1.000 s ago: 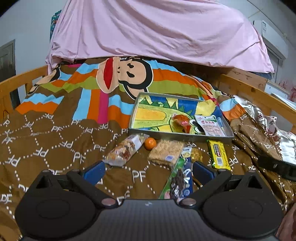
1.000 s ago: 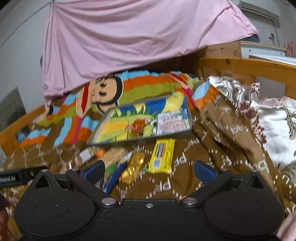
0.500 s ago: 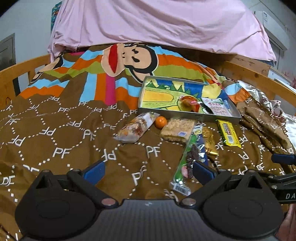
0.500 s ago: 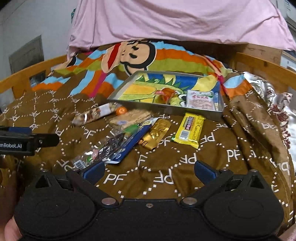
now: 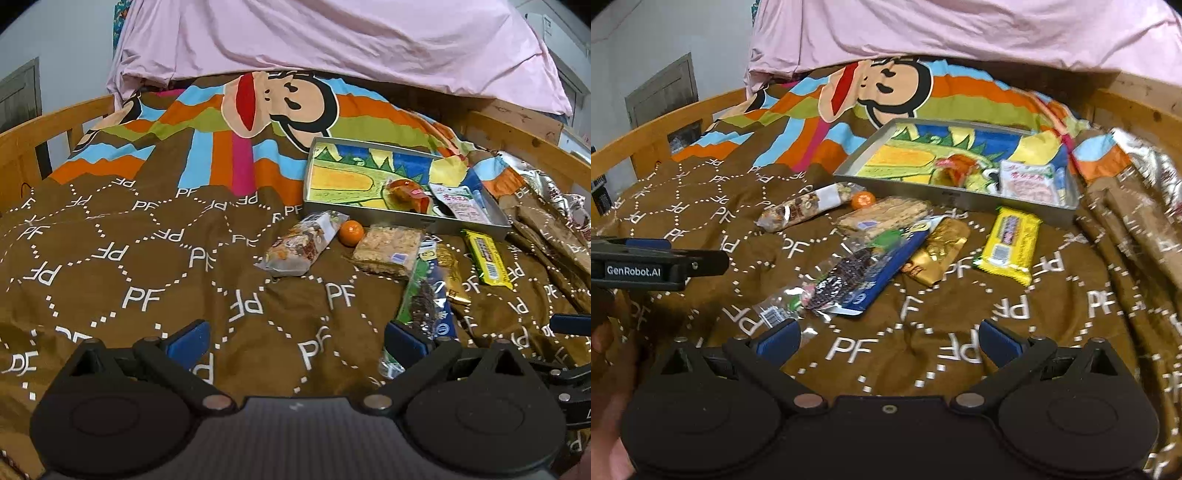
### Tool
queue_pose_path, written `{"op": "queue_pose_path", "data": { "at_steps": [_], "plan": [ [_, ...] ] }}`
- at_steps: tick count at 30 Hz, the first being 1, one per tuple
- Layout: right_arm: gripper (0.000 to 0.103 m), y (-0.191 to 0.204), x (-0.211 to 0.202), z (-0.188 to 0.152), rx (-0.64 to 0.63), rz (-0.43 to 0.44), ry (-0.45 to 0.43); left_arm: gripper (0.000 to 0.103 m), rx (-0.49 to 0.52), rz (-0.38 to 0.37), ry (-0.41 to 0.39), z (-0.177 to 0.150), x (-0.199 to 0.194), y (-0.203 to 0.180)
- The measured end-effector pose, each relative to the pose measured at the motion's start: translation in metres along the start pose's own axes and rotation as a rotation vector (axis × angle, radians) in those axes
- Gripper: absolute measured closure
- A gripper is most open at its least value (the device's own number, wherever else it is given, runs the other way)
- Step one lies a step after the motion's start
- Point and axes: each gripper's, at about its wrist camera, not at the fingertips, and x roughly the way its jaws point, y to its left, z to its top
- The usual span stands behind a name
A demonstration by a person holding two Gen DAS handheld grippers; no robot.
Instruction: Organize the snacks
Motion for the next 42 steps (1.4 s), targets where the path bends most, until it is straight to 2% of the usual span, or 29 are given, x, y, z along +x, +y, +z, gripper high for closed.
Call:
{"op": "queue_pose_path", "data": {
  "at_steps": [10, 14, 17, 23, 28, 33, 38, 42],
  "plan": [
    [0.001, 0.003, 0.024, 0.007, 0.024, 0.045, 0.020, 0.001, 0.009, 0.022, 0.017, 0.007, 0.018, 0.014],
    [0.001, 0.006, 0.031, 0.012, 0.019, 0.100, -0.015, 0.001, 0.045, 0.015, 0.006, 0.014, 0.024, 0.017],
    [0.001, 0.008, 0.038, 0.014, 0.019, 0.148, -0.041, 0.001, 0.069, -0.037, 0.024, 0.023, 0.033, 0.019],
    [0.001, 0.011, 0.045, 0.016, 0.024, 0.211, -0.062, 0.001, 0.105, -0.065, 0.030, 0.039, 0.055, 0.017],
    [0.009, 0.011, 0.054, 0.020, 0.068, 0.279, -0.050, 0.001, 0.150, -0.111, 0.030, 0.058, 0.077, 0.012],
    [0.013, 0.014, 0.066, 0.022, 0.105, 0.293, -0.026, 0.001, 0.175, -0.132, 0.028, 0.077, 0.103, 0.007],
    [0.015, 0.013, 0.075, 0.021, 0.139, 0.279, 0.008, 0.001, 0.175, -0.168, 0.093, 0.093, 0.135, 0.007],
    [0.015, 0.021, 0.085, 0.022, 0.107, 0.235, -0.011, 0.001, 0.137, -0.183, 0.158, 0.095, 0.162, 0.009]
  ]
}}
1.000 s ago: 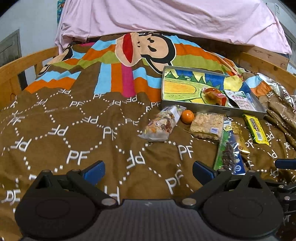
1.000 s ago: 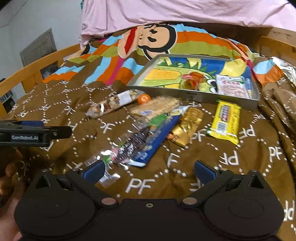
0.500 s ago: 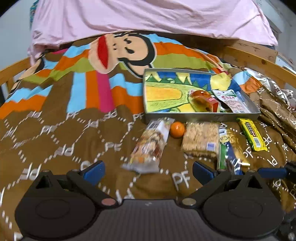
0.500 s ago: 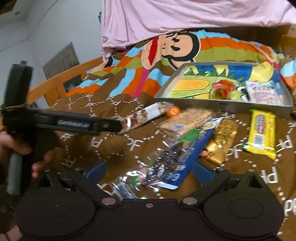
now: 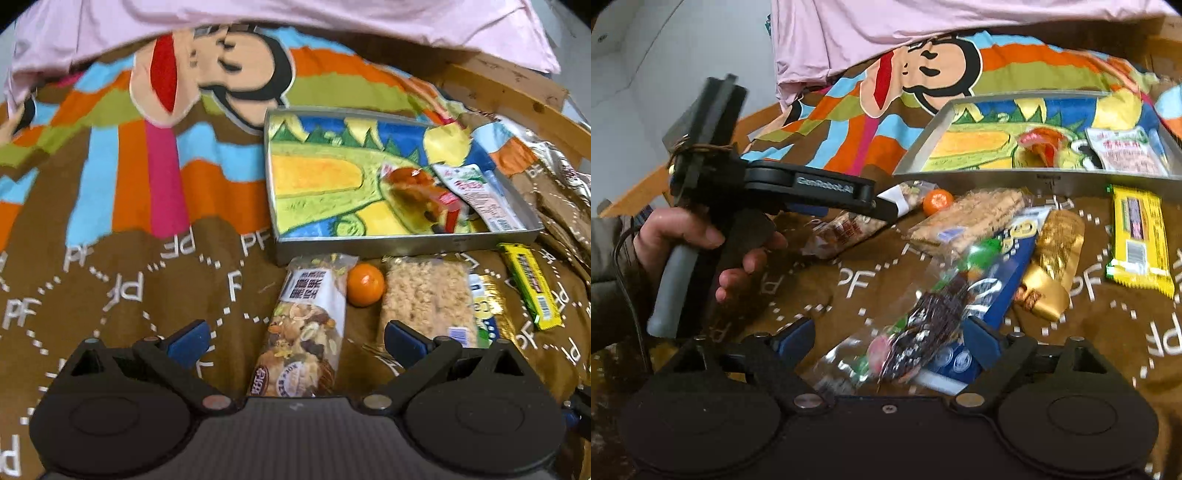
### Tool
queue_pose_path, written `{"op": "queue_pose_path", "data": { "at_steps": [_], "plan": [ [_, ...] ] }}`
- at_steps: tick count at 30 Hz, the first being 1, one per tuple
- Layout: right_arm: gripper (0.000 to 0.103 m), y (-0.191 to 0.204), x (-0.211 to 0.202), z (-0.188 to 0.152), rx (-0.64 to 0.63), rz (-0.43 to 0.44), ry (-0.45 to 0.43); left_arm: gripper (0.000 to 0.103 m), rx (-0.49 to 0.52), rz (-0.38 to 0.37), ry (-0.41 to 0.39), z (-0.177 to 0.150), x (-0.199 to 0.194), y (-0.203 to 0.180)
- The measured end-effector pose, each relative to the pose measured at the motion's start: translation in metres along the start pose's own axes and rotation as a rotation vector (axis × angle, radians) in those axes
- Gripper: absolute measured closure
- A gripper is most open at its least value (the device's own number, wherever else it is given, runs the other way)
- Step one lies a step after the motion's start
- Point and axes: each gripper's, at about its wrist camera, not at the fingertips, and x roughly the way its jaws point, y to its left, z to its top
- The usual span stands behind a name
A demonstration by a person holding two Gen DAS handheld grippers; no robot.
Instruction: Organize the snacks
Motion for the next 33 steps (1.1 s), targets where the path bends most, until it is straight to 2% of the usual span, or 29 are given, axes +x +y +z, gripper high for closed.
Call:
{"op": "queue_pose_path", "data": {
  "at_steps": [2, 3, 7, 9, 14, 20, 24, 33],
  "plan": [
    [0.015, 0.002, 0.007, 0.002, -0.007, -0.025, -0.014, 0.001, -0.018, -0.006, 0.009, -0.002, 0.006, 0.004],
    [0.016, 0.002, 0.010, 0.002, -0.007, -0.027, -0.019, 0.005, -0.025, -0.010, 0.010, -0.003, 0.008, 0.005],
    [0.027, 0.004, 0.011, 0.001, -0.012, -0.055, -0.021, 0.016, -0.031, -0.029, 0.019, -0.006, 0.009, 0.009],
    [0.029, 0.002, 0.009, 0.001, 0.021, -0.046, -0.015, 0.026, -0.038, -0.032, 0.019, -0.006, 0.008, 0.011],
    [0.035, -0.008, 0.003, 0.003, 0.126, -0.024, -0.012, 0.041, -0.075, -0.067, 0.032, -0.004, 0.005, 0.015],
    [0.048, -0.012, -0.001, 0.002, 0.179, -0.031, -0.009, 0.043, -0.014, -0.081, 0.059, -0.002, 0.006, 0.004],
    [0.053, -0.016, -0.002, 0.003, 0.216, -0.023, -0.008, 0.054, -0.034, -0.067, 0.066, -0.005, 0.006, 0.004],
    [0.065, -0.016, -0.009, 0.003, 0.232, -0.004, -0.026, 0.063, -0.009, -0.074, 0.091, -0.014, -0.013, -0.010]
  ]
}}
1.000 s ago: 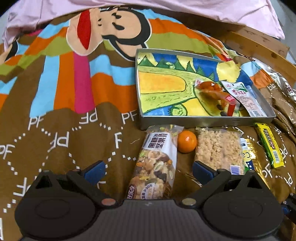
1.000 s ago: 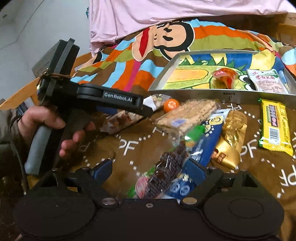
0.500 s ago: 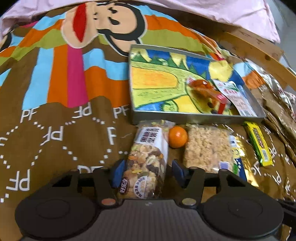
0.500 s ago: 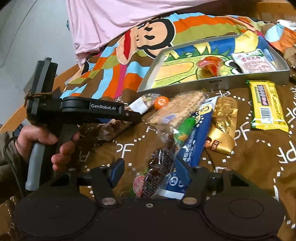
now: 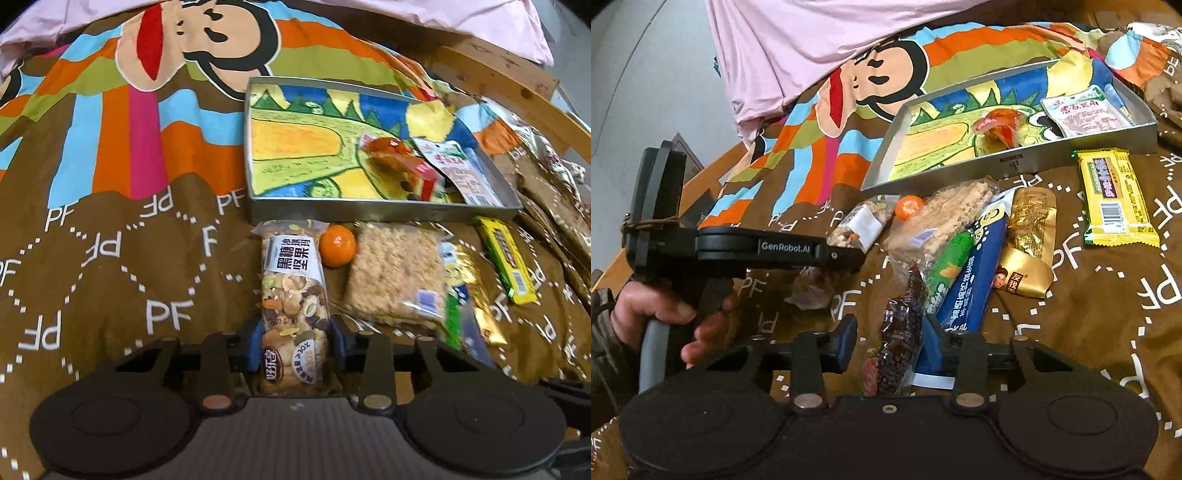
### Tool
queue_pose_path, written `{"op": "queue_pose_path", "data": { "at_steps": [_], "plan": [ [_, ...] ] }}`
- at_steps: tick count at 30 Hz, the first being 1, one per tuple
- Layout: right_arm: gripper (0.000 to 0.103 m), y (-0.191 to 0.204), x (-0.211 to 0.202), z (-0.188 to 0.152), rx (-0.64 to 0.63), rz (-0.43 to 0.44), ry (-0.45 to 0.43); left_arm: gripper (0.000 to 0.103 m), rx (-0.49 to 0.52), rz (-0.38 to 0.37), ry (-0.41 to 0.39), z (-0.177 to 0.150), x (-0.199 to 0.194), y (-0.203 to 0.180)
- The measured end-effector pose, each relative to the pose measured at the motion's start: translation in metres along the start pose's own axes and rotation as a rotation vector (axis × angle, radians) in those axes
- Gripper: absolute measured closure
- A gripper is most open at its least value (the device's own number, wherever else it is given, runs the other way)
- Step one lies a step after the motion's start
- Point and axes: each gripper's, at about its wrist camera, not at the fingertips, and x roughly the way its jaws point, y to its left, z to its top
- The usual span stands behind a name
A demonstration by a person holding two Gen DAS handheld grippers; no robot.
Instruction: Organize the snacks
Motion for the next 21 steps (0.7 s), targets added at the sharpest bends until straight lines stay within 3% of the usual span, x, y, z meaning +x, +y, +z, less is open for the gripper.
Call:
{"op": "queue_pose_path", "data": {
  "at_steps": [8, 12, 15, 21],
  "plan": [
    [0.071, -0.001, -0.008, -0.001, 0.010, -0.015, -0.008, 0.064, 0.024, -0.024, 0.061, -0.016, -0.017, -0.014],
    [0.062, -0.012, -0.005, -0.002, 0.080, -0.021, 0.021, 0.061, 0.021, -0.004, 0.076, -0.016, -0.012, -0.018],
    [0.062, -0.017, -0.001, -0.003, 0.119, 0.002, 0.040, 0.060, 0.009, 0.006, 0.087, -0.013, -0.006, -0.020],
    [0.070, -0.012, -0.006, -0.003, 0.102, 0.002, 0.035, 0.063, 0.014, 0.035, 0.094, -0.015, -0.009, -0.025]
  ]
}}
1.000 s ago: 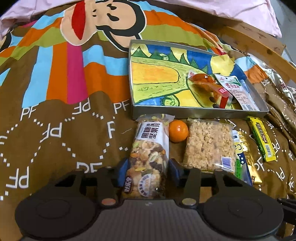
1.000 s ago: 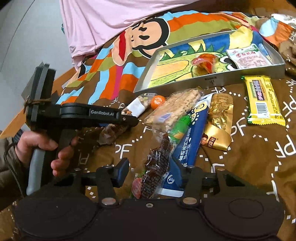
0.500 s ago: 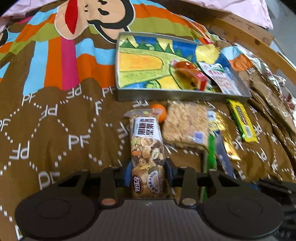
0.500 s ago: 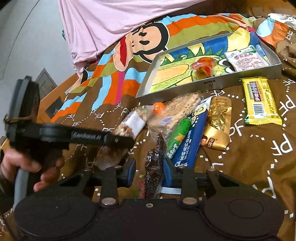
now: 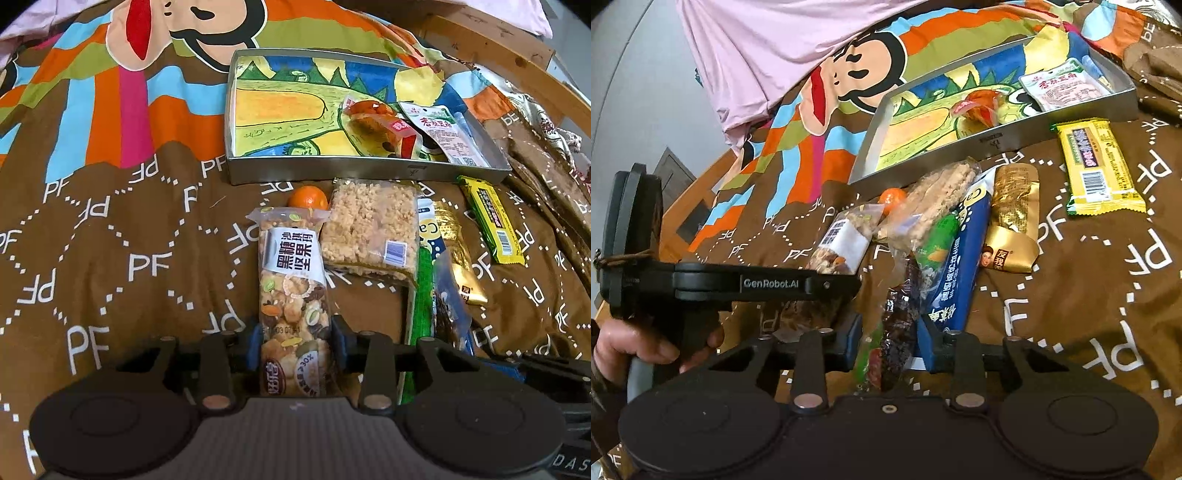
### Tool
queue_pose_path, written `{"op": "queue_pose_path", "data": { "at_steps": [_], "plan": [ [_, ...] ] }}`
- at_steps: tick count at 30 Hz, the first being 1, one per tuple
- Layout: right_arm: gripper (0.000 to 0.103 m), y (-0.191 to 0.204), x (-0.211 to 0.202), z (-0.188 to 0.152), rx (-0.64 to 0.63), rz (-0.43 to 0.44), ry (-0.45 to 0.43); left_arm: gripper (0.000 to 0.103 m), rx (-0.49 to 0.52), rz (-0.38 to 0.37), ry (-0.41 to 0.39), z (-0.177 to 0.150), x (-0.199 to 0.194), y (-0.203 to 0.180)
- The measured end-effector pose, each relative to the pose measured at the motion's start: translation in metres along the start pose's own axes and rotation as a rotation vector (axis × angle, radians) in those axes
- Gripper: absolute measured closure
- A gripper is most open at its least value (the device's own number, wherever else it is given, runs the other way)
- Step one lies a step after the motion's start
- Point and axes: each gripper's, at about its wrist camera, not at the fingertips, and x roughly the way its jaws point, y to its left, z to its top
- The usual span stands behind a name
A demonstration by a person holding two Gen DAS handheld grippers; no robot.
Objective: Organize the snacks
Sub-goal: 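Close the right tool on the brown snack pack while the left tool holds the nut bar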
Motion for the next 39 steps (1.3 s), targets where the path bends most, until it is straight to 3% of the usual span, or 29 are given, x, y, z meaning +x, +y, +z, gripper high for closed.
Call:
{"op": "queue_pose_path", "data": {
  "at_steps": [6, 9, 14, 16, 28, 39],
  "plan": [
    [0.088, 0.008, -0.009, -0.001, -0.088, -0.100, 0.000, 0.064, -0.044, 0.023, 0.049, -0.009, -0.011, -0.012],
    [0.089, 0.001, -0.010, -0.001, -0.068, -0.104, 0.019, 0.064, -0.067, 0.025, 0.078, -0.017, -0.017, -0.020],
    [0.087, -0.021, 0.001, 0.000, 0.094, 0.035, 0.104, 0.064, -0.084, 0.031, 0.110, -0.027, -0.027, -0.036],
    [0.088, -0.023, 0.003, -0.002, 0.109, 0.040, 0.106, 0.064, -0.085, 0.045, 0.112, -0.030, -0.030, -0.041],
    [0.090, -0.006, -0.027, 0.000, -0.022, -0.002, -0.005, 0.064, -0.181, 0.068, 0.096, -0.031, -0.056, -0.047],
    [0.091, -0.013, -0.068, 0.032, -0.007, -0.007, -0.182, 0.064, -0.222, 0.071, -0.037, 0.014, -0.061, -0.062]
  ]
}}
